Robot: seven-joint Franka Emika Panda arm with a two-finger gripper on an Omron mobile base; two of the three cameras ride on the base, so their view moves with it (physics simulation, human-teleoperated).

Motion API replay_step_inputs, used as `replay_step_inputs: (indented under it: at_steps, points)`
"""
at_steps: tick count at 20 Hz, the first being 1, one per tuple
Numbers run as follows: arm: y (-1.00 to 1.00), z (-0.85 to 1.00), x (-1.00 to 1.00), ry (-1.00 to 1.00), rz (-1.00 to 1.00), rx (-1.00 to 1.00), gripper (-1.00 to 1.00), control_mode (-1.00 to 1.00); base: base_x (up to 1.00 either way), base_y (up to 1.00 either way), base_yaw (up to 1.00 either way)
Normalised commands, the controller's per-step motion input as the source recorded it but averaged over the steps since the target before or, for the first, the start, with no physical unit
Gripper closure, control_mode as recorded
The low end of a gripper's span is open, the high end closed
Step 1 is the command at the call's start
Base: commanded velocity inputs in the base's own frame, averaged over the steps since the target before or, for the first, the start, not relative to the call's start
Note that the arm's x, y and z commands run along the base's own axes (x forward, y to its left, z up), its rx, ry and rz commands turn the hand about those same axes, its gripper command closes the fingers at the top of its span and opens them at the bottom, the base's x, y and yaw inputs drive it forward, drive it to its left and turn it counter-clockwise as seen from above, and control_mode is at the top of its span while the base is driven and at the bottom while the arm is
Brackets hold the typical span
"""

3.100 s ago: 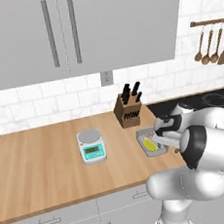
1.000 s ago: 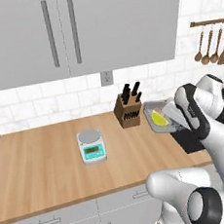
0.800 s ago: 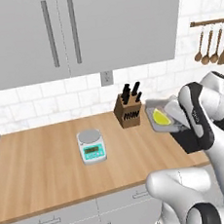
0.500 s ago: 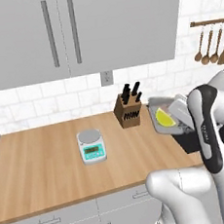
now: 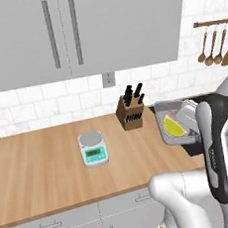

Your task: Take the meat container that has the steak and place it on the second highest rack of the freezer. Then take the vegetable container that has the garlic and lemon wedge and place it on the highest rack of the freezer.

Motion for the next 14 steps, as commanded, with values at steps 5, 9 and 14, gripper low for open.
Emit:
replay_step_inputs:
  at_steps: [5, 9, 14]
  points:
    - [0.20, -0.03, -0.11, 0.00, 0.00, -0.11, 1.00, -1.00, 0.00, 0.00, 0.00]
    - [0.00, 0.00, 0.00, 0.00, 0.00, 0.00, 1.00, -1.00, 0.00, 0.00, 0.00]
    - [0.00, 0.00, 0.00, 0.00, 0.00, 0.00, 1.00, 1.00, 0.00, 0.00, 0.00]
